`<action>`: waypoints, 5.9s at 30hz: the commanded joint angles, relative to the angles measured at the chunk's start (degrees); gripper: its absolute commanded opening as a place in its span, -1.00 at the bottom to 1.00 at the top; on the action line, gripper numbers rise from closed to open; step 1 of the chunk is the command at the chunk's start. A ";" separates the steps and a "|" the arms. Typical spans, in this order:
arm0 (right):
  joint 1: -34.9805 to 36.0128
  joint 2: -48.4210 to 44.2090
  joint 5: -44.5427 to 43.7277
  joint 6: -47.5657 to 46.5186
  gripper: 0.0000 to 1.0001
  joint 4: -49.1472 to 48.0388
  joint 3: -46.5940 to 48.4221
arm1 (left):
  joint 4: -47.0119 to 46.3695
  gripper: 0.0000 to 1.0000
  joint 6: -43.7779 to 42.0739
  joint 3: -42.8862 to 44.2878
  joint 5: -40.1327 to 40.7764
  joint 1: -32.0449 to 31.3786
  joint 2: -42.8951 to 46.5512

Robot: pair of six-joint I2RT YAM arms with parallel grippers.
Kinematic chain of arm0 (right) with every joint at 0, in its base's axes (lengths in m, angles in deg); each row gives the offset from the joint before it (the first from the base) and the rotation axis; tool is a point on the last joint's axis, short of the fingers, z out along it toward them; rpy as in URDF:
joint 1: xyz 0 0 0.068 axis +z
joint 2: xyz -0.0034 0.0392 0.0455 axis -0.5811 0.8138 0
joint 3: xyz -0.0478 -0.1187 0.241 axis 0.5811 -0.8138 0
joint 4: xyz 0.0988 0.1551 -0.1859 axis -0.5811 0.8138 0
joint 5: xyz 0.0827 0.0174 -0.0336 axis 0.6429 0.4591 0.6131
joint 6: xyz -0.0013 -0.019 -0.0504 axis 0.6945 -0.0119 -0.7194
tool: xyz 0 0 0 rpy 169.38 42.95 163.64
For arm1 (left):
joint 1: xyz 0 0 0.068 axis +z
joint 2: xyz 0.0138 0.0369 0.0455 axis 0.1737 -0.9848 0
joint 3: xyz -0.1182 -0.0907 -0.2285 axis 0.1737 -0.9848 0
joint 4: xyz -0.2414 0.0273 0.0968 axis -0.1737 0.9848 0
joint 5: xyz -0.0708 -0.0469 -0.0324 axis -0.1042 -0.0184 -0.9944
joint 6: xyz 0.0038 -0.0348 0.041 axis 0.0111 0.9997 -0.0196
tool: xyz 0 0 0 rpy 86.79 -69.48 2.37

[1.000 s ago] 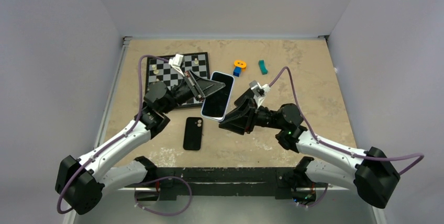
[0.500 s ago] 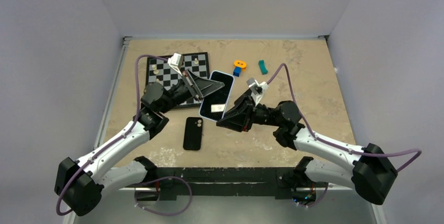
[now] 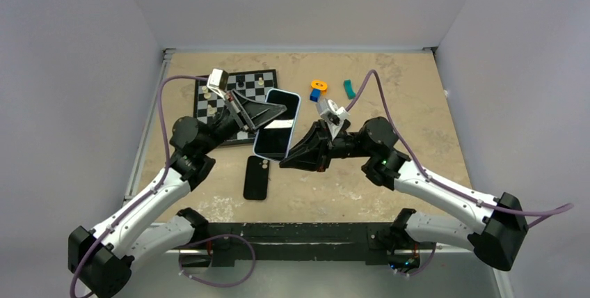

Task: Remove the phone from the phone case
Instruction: Remove the phone case from the phone.

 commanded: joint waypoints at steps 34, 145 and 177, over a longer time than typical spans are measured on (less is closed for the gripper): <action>6.53 -15.99 -30.52 13.23 0.06 10.25 -7.64 | -13.41 -1.00 2.24 -5.20 10.62 -2.52 2.02; 12.95 -11.34 -22.31 3.81 -0.02 5.17 -1.30 | -1.91 -1.00 -8.45 3.22 9.48 -5.16 6.78; 8.45 -4.36 -35.78 -17.61 -1.00 18.78 4.84 | -4.47 -1.00 5.56 8.71 -0.80 -5.16 4.16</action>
